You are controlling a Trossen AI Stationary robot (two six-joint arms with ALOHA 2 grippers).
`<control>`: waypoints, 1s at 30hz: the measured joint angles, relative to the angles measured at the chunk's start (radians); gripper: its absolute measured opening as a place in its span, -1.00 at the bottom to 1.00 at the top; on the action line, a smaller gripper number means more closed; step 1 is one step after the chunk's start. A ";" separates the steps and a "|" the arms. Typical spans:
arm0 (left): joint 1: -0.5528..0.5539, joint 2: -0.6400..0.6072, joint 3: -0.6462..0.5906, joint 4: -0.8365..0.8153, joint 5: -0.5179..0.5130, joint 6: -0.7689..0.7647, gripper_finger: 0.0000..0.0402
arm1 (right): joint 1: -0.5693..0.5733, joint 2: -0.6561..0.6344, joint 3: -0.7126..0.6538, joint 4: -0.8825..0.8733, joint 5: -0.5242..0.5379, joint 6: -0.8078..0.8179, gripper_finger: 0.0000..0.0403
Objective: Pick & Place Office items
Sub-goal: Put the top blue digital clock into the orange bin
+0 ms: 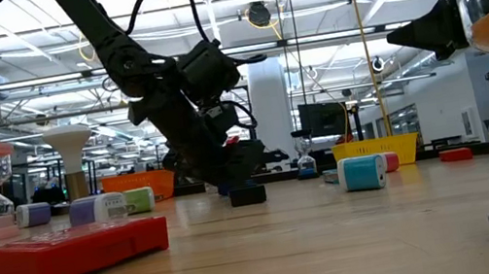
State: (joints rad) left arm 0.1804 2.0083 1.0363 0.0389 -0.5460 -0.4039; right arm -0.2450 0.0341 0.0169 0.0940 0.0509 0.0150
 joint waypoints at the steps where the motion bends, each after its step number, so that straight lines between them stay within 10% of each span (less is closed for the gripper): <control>1: 0.005 -0.006 0.000 -0.007 0.016 0.009 -0.24 | 0.000 0.000 0.000 0.000 0.000 0.000 -1.00; 30: 0.089 -0.692 -0.204 -0.485 -0.084 0.030 -0.29 | 0.000 0.002 0.000 0.000 0.000 0.000 -1.00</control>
State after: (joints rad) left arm 0.2689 1.3164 0.8319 -0.4459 -0.6300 -0.3742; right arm -0.2449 0.0360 0.0168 0.0942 0.0509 0.0151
